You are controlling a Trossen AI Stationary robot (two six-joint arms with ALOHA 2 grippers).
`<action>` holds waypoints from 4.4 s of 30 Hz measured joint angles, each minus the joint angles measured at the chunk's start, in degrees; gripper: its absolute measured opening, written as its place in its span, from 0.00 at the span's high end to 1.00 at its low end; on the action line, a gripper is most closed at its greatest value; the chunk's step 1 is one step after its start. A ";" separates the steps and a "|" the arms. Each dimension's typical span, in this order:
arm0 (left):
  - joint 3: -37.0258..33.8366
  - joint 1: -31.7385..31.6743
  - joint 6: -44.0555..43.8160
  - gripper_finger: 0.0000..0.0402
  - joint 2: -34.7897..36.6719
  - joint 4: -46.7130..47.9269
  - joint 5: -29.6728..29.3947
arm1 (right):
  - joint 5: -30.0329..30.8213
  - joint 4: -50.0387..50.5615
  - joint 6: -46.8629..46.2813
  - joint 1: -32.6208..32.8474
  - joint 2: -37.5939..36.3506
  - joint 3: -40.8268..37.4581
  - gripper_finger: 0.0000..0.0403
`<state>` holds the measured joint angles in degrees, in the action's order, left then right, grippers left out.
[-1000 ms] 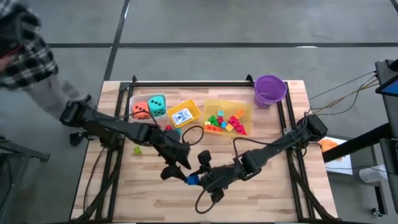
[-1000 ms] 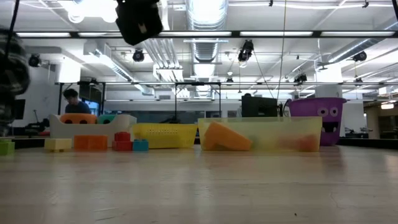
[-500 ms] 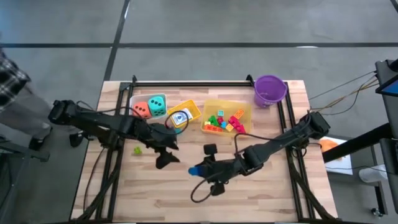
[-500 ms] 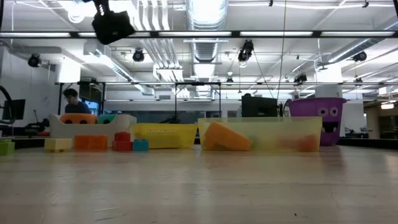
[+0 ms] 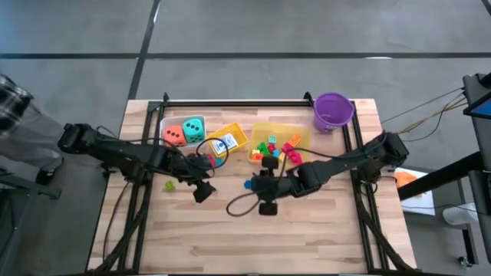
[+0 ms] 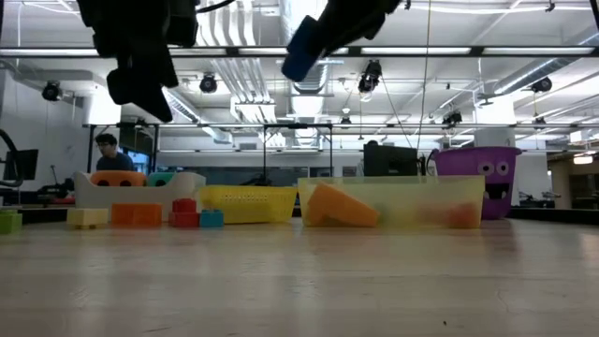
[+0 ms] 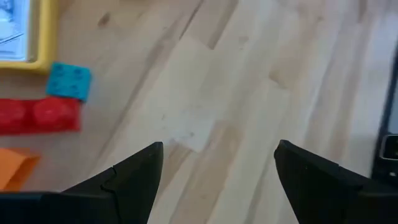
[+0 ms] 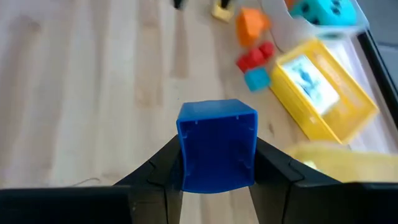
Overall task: Pick & Place Toys
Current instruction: Put the dark blue game piece into the yellow bin, then put the yellow game piece into the yellow bin
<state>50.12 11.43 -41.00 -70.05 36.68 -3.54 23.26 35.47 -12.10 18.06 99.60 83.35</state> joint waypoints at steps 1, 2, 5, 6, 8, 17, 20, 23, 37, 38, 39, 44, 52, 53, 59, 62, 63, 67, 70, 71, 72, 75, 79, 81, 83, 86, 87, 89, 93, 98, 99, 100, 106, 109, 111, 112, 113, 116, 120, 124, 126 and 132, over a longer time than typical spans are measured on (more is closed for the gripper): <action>-0.10 -0.01 -0.04 0.24 0.12 0.55 -0.36 | 0.24 1.30 -0.41 -0.65 -0.16 0.00 0.68; -0.30 -0.01 -0.43 0.24 0.25 0.99 -0.60 | 0.40 2.70 -0.77 -1.34 -0.21 0.00 0.68; -0.87 -0.01 -3.36 0.24 0.72 1.64 -1.01 | 0.49 5.57 -1.34 -3.44 -0.22 -0.02 0.68; -0.91 -0.01 -4.41 0.24 0.85 2.11 -1.25 | 0.47 6.38 -1.41 -4.14 -0.22 -0.13 0.68; -0.93 -0.01 -6.43 0.24 0.91 3.57 -1.82 | 0.44 8.40 -1.55 -5.56 -0.22 -0.25 0.68; -0.97 -0.02 -10.53 0.24 0.91 8.86 -4.29 | -0.91 12.94 -2.20 -13.33 -0.25 -4.10 0.68; -0.97 -0.01 -11.16 0.24 0.91 10.18 -5.91 | -2.16 13.86 -1.63 -16.83 -0.24 -5.82 0.68; -0.97 -0.03 -12.82 0.24 0.91 11.89 -7.25 | -2.60 13.72 -1.22 -20.45 -0.25 -7.62 0.68; -0.97 -0.05 -14.49 0.24 0.91 12.88 -9.37 | -14.34 10.80 2.13 -33.09 -0.25 -13.66 0.68; -0.97 -0.05 -14.42 0.24 0.91 12.93 -9.37 | -14.61 10.32 2.62 -33.30 -0.25 -13.89 0.68; -0.97 -0.05 -14.33 0.24 0.91 12.94 -9.38 | -14.65 10.01 3.15 -33.47 -0.25 -14.09 0.68; -0.97 -0.05 -14.38 0.24 0.91 12.95 -9.37 | -14.79 7.88 6.24 -34.11 -0.25 -14.85 0.68; -0.97 -0.05 -14.55 0.24 0.91 12.95 -9.37 | -17.74 4.45 7.63 -36.77 -0.27 -17.61 0.68; -0.97 -0.05 -14.55 0.24 0.91 12.95 -9.37 | -17.74 4.56 7.63 -37.19 -0.20 -18.03 0.68; -0.97 -0.05 -14.55 0.24 0.91 13.02 -9.36 | -17.74 4.67 8.18 -38.89 -0.22 -19.09 0.68; -0.97 -0.05 -14.55 0.24 0.91 13.12 -9.35 | -17.74 4.48 9.53 -39.18 -0.22 -19.27 0.68; -0.97 -0.05 -14.55 0.24 0.91 13.25 -9.35 | -17.74 4.47 9.82 -39.45 -0.22 -19.39 0.68; -0.97 -0.05 -14.58 0.24 0.89 14.16 -9.35 | -17.74 4.47 9.99 -41.13 -0.22 -19.93 0.68; -0.97 -0.05 -14.98 0.24 0.89 14.76 -9.34 | -17.81 4.65 10.20 -42.17 -0.20 -20.30 0.68; -0.97 -0.07 -15.01 0.24 0.89 14.76 -9.33 | -18.34 4.50 10.21 -42.35 -0.20 -20.39 0.68; -0.97 -0.07 -15.01 0.24 0.89 14.76 -9.34 | -18.98 4.37 10.27 -42.50 -0.20 -20.48 0.68; -0.97 -0.12 -15.01 0.24 0.87 14.76 -9.33 | -19.86 4.61 10.92 -42.64 -0.20 -20.77 0.69; -0.97 -0.12 -15.01 0.24 0.87 14.76 -9.33 | -19.86 4.47 11.86 -42.64 -0.20 -20.81 0.63; -0.97 -0.14 -15.01 0.24 0.87 14.76 -9.34 | -19.86 4.36 12.27 -42.64 -0.20 -20.83 0.56; -0.97 -0.16 -14.99 0.24 0.87 14.72 -9.64 | -19.86 4.36 12.31 -42.64 -0.20 -20.77 0.51; -0.96 -0.16 -14.73 0.24 0.87 14.18 -10.67 | -19.86 4.23 12.27 -42.59 -0.16 -20.30 0.45; -0.95 -0.16 -14.73 0.24 0.87 14.17 -10.68 | -19.86 4.21 12.21 -42.59 -0.16 -20.09 0.43; -0.95 -0.16 -14.73 0.24 0.87 14.17 -10.68 | -19.86 4.23 11.20 -42.59 -0.16 -19.80 0.41; -0.95 -0.16 -14.55 0.24 0.87 14.18 -10.69 | -19.83 4.23 9.31 -42.58 -0.16 -18.98 0.37; -0.95 -0.16 -14.55 0.24 0.87 14.17 -10.85 | -19.83 4.60 9.23 -42.57 -0.16 -18.18 0.37; -0.95 -0.16 -14.55 0.24 0.87 14.17 -10.85 | -19.82 4.57 9.24 -42.57 -0.16 -17.95 0.36; -0.95 -0.16 -14.55 0.24 0.87 14.17 -10.85 | -19.81 4.54 9.24 -42.57 -0.16 -17.77 0.36; -0.95 -0.16 -14.55 0.24 0.87 14.17 -10.85 | -19.80 4.69 9.07 -42.57 -0.16 -16.72 0.36; -0.95 -0.16 -14.55 0.24 0.87 14.17 -10.85 | -19.79 4.78 9.07 -42.57 -0.16 -16.12 0.36; -0.95 -0.16 -14.55 0.24 0.87 14.17 -10.85 | -19.79 4.79 9.07 -42.47 -0.16 -15.56 0.36; -0.95 -0.16 -14.55 0.24 0.87 14.17 -10.85 | -19.79 4.94 9.08 -42.44 -0.16 -15.24 0.36; -0.95 -0.16 -14.55 0.24 0.87 14.17 -10.85 | -19.79 5.00 9.09 -42.39 -0.16 -14.88 0.36; -0.95 -0.16 -14.55 0.24 0.87 14.17 -10.84 | -19.83 4.91 9.07 -42.29 -0.16 -13.56 0.36; -0.95 -0.16 -14.55 0.24 0.87 14.17 -10.85 | -20.14 6.22 8.54 -41.93 -0.16 -11.01 0.36; -0.95 -0.16 -14.55 0.24 0.87 14.17 -10.83 | -20.25 10.17 6.64 -41.20 -0.16 -7.59 0.36; -0.95 -0.16 -14.55 0.24 0.87 14.17 -10.83 | -20.25 12.03 6.21 -40.78 -0.16 -6.01 0.36; -0.95 -0.16 -14.55 0.24 0.87 14.16 -10.83 | -20.25 13.69 6.23 -39.53 -0.18 -3.86 0.36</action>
<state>49.17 11.27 -55.55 -69.19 50.84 -14.37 3.01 49.16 -5.86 -21.47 99.42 79.49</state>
